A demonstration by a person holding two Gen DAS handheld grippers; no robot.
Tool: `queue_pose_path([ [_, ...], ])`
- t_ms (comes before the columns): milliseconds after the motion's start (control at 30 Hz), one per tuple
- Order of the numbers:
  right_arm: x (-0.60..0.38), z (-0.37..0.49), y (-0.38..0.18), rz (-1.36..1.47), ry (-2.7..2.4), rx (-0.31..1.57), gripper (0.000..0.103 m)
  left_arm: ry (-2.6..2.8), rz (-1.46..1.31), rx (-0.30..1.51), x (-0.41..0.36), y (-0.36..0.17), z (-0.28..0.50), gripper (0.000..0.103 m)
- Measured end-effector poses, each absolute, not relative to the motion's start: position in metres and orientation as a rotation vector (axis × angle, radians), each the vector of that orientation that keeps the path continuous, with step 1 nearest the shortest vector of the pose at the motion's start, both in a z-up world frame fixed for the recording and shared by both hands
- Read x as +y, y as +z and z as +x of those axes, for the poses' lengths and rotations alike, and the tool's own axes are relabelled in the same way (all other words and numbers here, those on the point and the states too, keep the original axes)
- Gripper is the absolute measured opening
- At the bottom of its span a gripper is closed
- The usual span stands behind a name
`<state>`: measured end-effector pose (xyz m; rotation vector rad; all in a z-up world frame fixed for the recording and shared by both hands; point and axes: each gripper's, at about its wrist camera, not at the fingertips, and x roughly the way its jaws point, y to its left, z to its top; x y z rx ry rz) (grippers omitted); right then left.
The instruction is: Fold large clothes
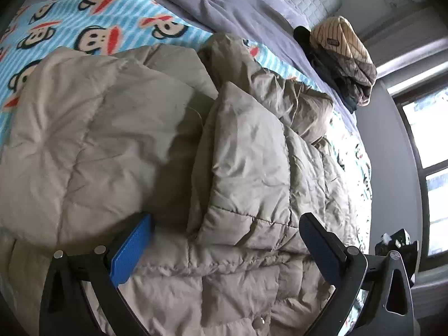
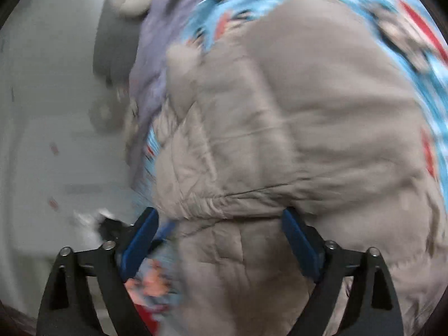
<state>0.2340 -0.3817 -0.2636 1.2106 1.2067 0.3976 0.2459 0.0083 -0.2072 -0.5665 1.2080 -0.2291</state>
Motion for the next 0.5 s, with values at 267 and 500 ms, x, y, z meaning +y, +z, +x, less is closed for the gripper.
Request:
queue_pose_path([
  [267,-0.41,0.224,-0.259,1.286,0.467,1.155,0.103,-0.248,-0.479,1.22,-0.01,-0.211,0.259,0.103],
  [500,-0.392,0.226,-0.259,1.296,0.551,1.177,0.103,-0.241,-0.445,1.227,-0.015,-0.215,0.26,0.103],
])
